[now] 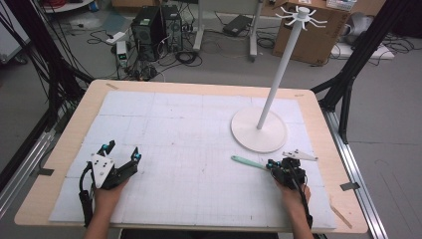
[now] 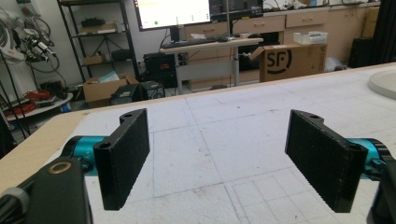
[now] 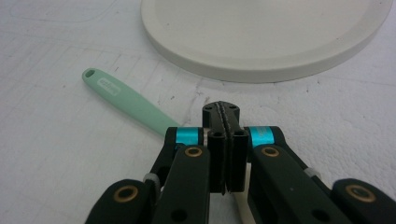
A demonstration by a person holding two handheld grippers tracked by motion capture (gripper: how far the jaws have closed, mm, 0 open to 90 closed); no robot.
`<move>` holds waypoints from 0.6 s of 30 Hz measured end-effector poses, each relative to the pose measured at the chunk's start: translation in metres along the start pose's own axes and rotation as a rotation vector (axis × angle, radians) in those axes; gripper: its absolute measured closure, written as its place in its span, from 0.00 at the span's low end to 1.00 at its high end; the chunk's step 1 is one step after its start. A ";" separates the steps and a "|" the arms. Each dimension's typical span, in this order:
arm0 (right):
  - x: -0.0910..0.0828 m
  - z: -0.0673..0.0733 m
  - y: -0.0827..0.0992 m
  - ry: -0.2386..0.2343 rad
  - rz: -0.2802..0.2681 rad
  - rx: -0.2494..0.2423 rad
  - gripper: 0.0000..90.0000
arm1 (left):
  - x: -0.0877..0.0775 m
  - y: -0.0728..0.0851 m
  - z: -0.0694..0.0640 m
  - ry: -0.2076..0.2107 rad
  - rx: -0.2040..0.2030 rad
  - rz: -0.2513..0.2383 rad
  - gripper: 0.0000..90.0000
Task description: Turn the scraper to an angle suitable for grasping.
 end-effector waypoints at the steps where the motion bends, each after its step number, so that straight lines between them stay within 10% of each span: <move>1: 0.000 -0.001 0.000 -0.002 0.004 0.004 1.00 | 0.000 0.000 0.000 0.000 0.000 0.000 0.25; 18: -0.001 -0.006 0.003 -0.046 0.050 0.010 1.00 | 0.000 0.000 0.000 0.001 -0.001 0.000 0.25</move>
Point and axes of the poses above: each handheld gripper's, and its own axes: x roughly forward along the jaws, y roughly out of its underside, z roughly to its left, the point moved 2 cm from there along x, roughly forward along the jaws, and after that the axes turned 5 degrees about -z, right-handed, at the moved point
